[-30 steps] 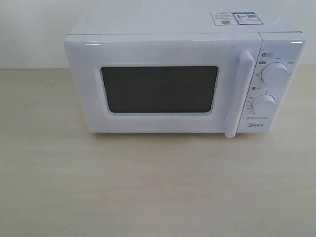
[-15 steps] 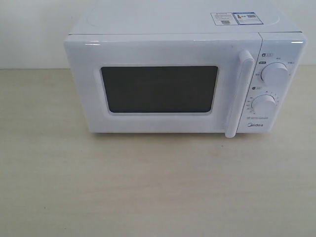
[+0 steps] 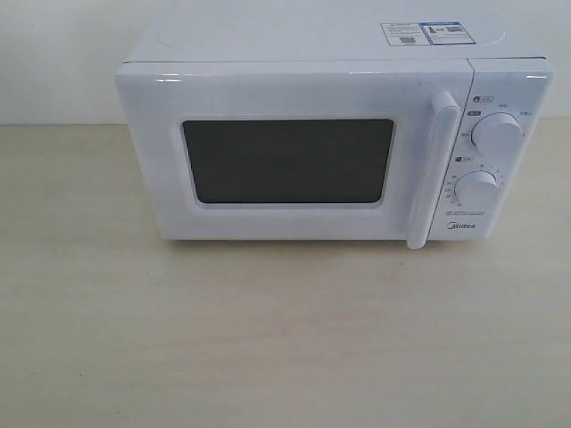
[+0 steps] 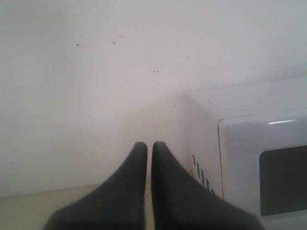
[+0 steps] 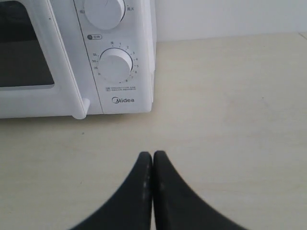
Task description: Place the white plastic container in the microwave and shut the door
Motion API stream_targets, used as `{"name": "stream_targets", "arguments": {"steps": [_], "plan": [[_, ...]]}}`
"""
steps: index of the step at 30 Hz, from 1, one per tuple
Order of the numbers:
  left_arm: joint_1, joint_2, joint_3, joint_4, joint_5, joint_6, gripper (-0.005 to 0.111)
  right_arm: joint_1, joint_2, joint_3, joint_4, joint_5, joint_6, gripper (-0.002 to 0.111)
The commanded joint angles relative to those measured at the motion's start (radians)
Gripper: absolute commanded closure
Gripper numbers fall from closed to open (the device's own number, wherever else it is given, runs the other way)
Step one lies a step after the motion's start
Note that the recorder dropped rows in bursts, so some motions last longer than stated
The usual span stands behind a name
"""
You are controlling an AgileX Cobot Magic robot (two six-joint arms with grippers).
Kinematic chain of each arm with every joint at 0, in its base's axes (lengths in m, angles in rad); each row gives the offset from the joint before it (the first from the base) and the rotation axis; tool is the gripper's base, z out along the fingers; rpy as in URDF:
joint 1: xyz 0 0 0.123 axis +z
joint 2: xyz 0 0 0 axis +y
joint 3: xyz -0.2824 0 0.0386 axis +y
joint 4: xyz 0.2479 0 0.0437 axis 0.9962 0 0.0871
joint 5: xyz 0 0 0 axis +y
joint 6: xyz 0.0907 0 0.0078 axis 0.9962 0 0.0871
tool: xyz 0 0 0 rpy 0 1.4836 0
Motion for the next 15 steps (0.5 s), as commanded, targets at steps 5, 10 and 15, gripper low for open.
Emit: {"name": "stream_targets", "arguments": {"steps": [5,10,15], "plan": [[0.014,-0.028,0.075,-0.016,-0.015,-0.236,0.102,0.002,-0.004,0.004,-0.002,-0.005,0.001,0.108],[0.014,-0.031,0.075,-0.121,-0.010,-0.638,0.102,0.002,-0.004,0.004,-0.002,-0.005,0.001,0.108],[0.014,-0.085,0.075,0.093,-0.010,-0.635,0.102,0.002,-0.004,0.004,-0.002,-0.005,0.004,0.108]]}}
